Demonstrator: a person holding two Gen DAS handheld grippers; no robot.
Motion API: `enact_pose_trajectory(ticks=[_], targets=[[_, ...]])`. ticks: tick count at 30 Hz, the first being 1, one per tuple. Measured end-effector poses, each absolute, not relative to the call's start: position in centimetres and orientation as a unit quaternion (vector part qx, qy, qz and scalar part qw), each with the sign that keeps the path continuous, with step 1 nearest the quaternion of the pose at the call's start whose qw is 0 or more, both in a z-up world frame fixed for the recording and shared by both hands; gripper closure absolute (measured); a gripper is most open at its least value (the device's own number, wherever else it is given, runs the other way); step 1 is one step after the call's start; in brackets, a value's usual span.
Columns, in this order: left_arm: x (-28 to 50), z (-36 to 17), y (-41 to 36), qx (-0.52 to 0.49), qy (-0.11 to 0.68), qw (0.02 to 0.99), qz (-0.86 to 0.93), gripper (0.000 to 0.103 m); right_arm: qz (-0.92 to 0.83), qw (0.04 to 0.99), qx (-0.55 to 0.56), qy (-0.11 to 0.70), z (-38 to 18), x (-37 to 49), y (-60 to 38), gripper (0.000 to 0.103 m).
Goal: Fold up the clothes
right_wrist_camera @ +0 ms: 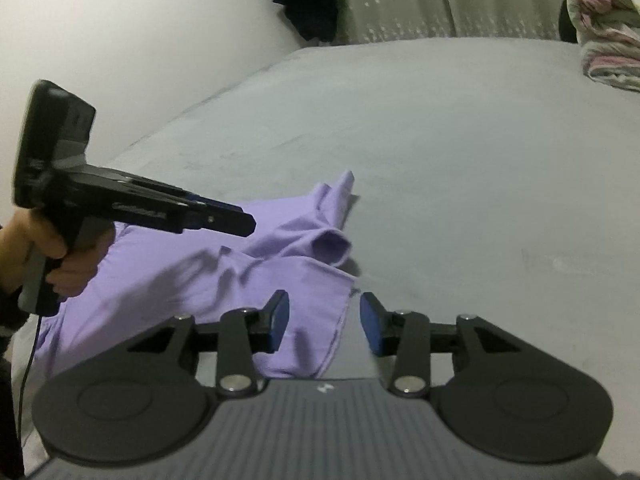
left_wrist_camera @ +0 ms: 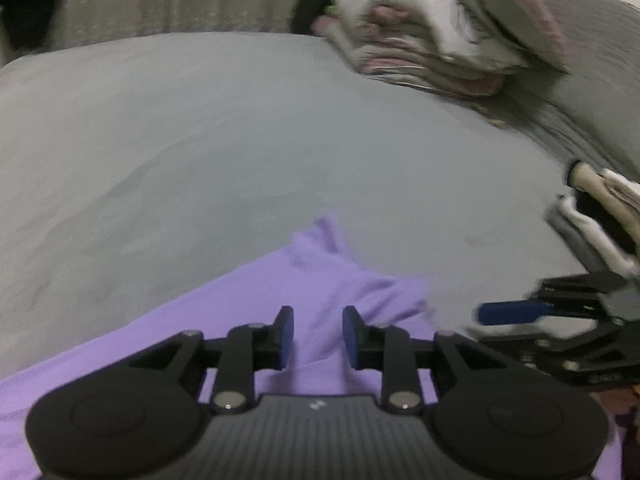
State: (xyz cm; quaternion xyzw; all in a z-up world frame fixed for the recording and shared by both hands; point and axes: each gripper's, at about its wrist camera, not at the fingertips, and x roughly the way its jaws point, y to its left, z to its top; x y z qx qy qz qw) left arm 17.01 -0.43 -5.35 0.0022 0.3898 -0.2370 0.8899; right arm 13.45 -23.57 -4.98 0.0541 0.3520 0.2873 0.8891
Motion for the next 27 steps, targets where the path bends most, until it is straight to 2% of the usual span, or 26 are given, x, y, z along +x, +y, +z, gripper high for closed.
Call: enact_pose_trajectory(ticks=[8, 15, 18, 21, 22, 23, 25, 27], targets=[[16.9, -5.7, -4.4, 0.065, 0.390, 0.866, -0.305, 0.075, 0.299, 0.882, 0.041, 0.363, -5.2, 13.3, -23.1, 0.059], [16.9, -6.7, -5.4, 0.088, 0.404, 0.859, -0.303, 0.075, 0.299, 0.875, -0.026, 0.379, -6.4, 12.8, -21.4, 0.060], [16.6, -6.9, -5.6, 0.098, 0.401, 0.858, -0.304, 0.077, 0.301, 0.875, -0.045, 0.377, -6.7, 12.5, -21.1, 0.068], [16.1, -6.8, -5.5, 0.104, 0.394, 0.861, -0.303, 0.088, 0.303, 0.874, -0.048, 0.376, -6.7, 12.5, -21.2, 0.079], [16.0, -6.7, -5.4, 0.104, 0.392, 0.862, -0.303, 0.094, 0.304, 0.874, -0.047, 0.376, -6.7, 12.6, -21.3, 0.086], [15.9, -6.6, -5.1, 0.103, 0.389, 0.863, -0.304, 0.096, 0.307, 0.873, -0.046, 0.377, -6.7, 12.6, -21.4, 0.093], [15.7, -6.3, -4.9, 0.100, 0.383, 0.867, -0.303, 0.100, 0.315, 0.869, -0.040, 0.379, -6.6, 12.5, -21.5, 0.100], [15.6, -5.8, -4.9, 0.096, 0.375, 0.871, -0.302, 0.101, 0.317, 0.869, -0.038, 0.377, -6.4, 12.4, -21.6, 0.101]])
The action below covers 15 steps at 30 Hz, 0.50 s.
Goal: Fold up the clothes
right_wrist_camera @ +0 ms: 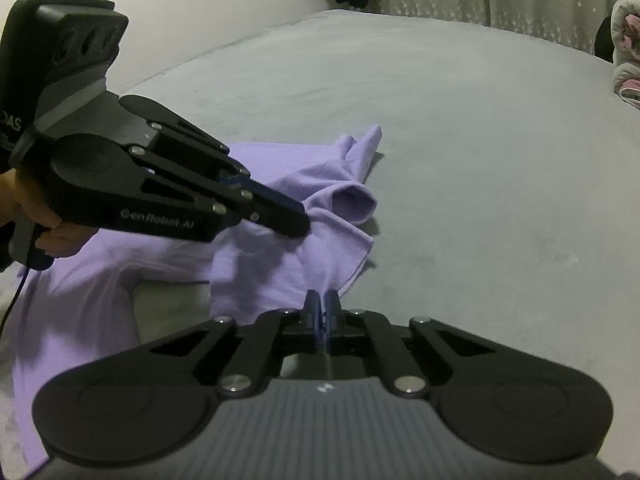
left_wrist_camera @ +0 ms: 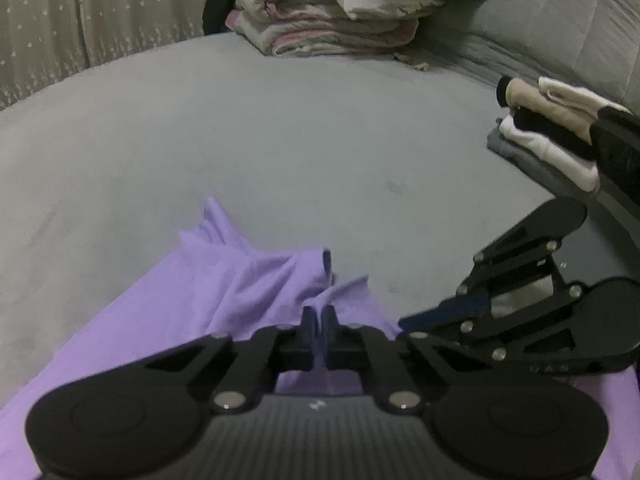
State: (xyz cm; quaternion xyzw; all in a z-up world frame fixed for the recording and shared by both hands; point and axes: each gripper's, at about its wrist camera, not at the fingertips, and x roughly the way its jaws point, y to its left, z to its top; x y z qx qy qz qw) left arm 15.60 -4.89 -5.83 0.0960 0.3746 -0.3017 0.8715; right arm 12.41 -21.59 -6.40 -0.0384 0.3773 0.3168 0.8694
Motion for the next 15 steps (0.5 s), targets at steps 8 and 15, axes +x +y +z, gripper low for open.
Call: enact_pose_trajectory(ticks=[8, 15], targets=[[15.5, -3.5, -5.3, 0.087, 0.338, 0.886, -0.306, 0.101, 0.314, 0.881, -0.017, 0.354, -4.9, 12.2, -22.7, 0.101], [16.9, -1.9, -7.6, 0.077, 0.305, 0.897, -0.310, 0.102, 0.265, 0.912, 0.020, 0.312, -3.1, 12.3, -25.1, 0.101]])
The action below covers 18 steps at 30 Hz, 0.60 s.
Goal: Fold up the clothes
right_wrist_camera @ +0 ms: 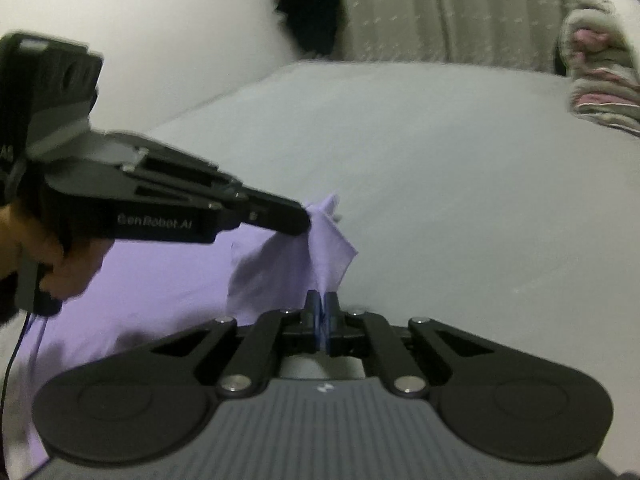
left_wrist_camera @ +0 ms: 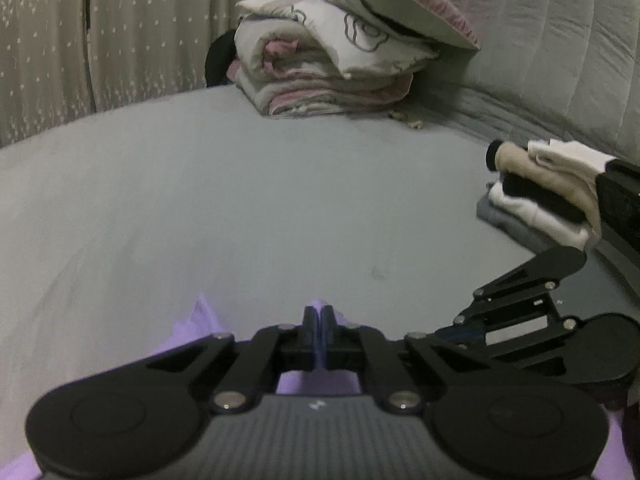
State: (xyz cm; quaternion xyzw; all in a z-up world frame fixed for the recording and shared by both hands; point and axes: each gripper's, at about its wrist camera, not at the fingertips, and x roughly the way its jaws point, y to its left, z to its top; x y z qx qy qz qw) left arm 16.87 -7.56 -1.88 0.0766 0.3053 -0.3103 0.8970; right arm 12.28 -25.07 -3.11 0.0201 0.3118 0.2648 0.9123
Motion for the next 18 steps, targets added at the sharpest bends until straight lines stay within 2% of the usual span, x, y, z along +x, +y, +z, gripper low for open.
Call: enact_pose_trajectory(ticks=[9, 18], targets=[[20.0, -0.8, -13.6, 0.074, 0.263, 0.903, -0.332, 0.102, 0.140, 0.949, 0.090, 0.266, -2.5, 13.6, -30.0, 0.102], [24.2, -2.4, -20.5, 0.086, 0.256, 0.899, -0.345, 0.102, 0.029, 0.957, 0.161, 0.240, -3.6, 14.9, -35.2, 0.102]])
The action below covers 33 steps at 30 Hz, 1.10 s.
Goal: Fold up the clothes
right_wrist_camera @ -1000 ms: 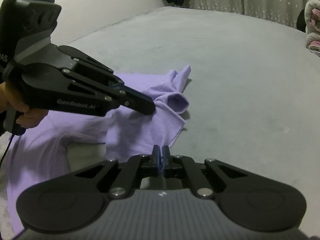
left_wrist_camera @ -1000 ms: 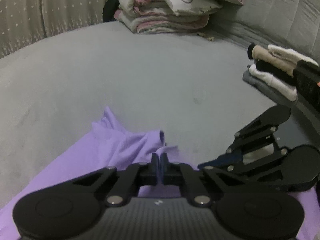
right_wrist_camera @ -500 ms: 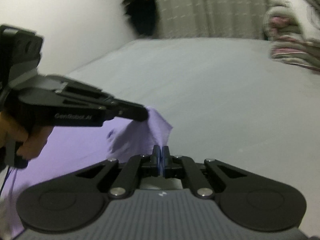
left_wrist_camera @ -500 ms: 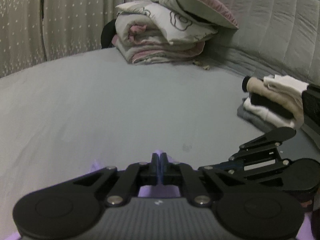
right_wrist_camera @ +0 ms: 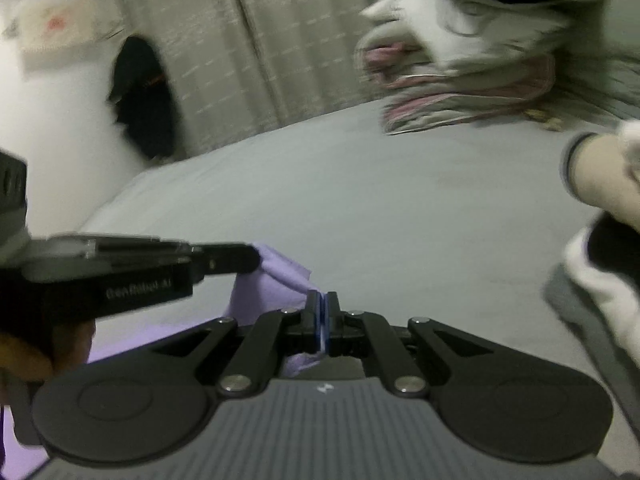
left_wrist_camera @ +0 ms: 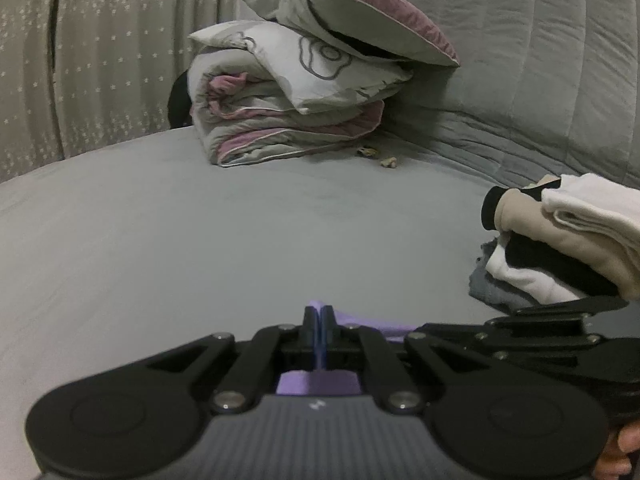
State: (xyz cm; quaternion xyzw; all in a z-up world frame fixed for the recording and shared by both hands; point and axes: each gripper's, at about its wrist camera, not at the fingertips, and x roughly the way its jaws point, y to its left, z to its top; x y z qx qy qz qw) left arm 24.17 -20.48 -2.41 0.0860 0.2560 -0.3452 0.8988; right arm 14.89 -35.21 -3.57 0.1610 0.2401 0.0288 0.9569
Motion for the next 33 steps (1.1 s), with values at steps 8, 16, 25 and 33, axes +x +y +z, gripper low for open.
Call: enact_pose_trajectory(ticks=[8, 16, 25, 33], targets=[[26.2, -3.9, -25.2, 0.096, 0.253, 0.897, -0.350, 0.102, -0.036, 0.953, 0.204, 0.222, -4.3, 13.9, -37.8, 0.102], [28.6, -5.4, -26.7, 0.090, 0.269, 0.896, -0.342, 0.102, -0.081, 0.952, 0.205, 0.213, -5.3, 14.0, -38.8, 0.103], [31.4, -6.2, -25.2, 0.034, 0.347, 0.870, -0.348, 0.098, -0.072, 0.943, 0.230, 0.229, -5.3, 13.6, -39.6, 0.074], [34.7, -7.4, -24.9, -0.006, 0.402, 0.844, -0.355, 0.084, -0.058, 0.941, 0.233, 0.238, -6.7, 15.0, -38.2, 0.060]])
